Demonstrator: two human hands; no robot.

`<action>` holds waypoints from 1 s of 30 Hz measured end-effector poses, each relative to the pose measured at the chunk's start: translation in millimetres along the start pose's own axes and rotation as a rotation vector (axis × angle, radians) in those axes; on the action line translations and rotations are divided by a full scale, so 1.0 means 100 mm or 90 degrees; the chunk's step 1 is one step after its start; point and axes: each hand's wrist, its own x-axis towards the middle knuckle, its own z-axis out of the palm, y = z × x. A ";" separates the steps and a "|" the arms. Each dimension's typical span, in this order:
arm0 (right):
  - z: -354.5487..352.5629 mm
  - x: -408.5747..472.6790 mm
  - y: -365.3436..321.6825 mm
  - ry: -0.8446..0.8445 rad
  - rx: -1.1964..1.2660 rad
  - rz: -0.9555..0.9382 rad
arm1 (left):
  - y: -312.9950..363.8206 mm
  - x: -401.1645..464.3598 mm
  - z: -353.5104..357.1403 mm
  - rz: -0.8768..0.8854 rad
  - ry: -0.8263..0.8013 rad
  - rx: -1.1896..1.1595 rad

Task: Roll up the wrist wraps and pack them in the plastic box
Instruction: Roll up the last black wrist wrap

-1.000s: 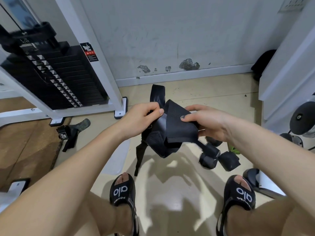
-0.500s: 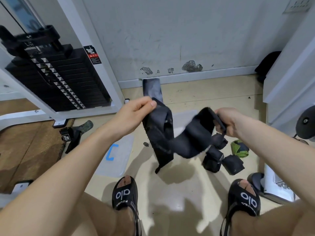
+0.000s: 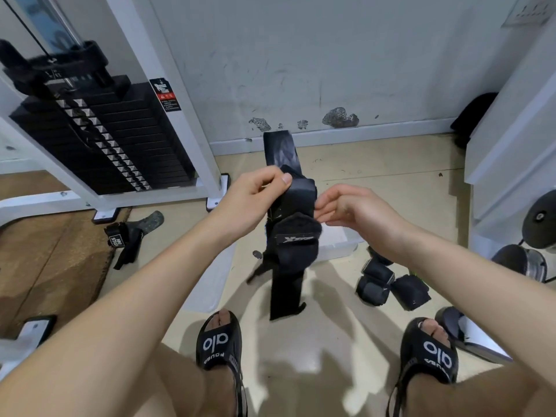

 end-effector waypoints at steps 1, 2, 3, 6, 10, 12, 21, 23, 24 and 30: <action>0.01 -0.02 0.00 -0.031 0.007 -0.009 | 0.01 0.01 0.00 -0.003 0.012 -0.002; 0.03 -0.05 0.01 -0.059 -0.007 -0.023 | 0.02 0.01 -0.01 -0.006 0.023 -0.009; 0.05 -0.06 0.03 -0.072 -0.028 -0.044 | 0.03 0.01 -0.01 -0.010 0.033 -0.021; 0.12 -0.07 0.08 -0.047 -0.037 -0.092 | 0.07 0.03 -0.01 -0.035 0.068 -0.061; 0.18 -0.05 0.09 -0.015 -0.034 -0.118 | 0.08 0.06 0.02 -0.066 0.082 -0.118; 0.17 -0.03 0.09 -0.013 -0.036 -0.115 | 0.10 0.09 0.04 -0.103 0.094 -0.171; -0.05 -0.06 -0.01 0.055 -0.004 -0.102 | 0.12 0.14 -0.11 -0.201 0.172 -0.331; -0.08 -0.07 -0.04 0.072 0.003 -0.111 | 0.12 0.16 -0.12 -0.200 0.176 -0.377; -0.09 -0.08 -0.05 0.078 0.011 -0.114 | 0.12 0.17 -0.12 -0.202 0.176 -0.397; -0.11 -0.11 -0.04 0.057 0.052 -0.123 | 0.19 0.16 -0.05 -0.219 0.119 -0.421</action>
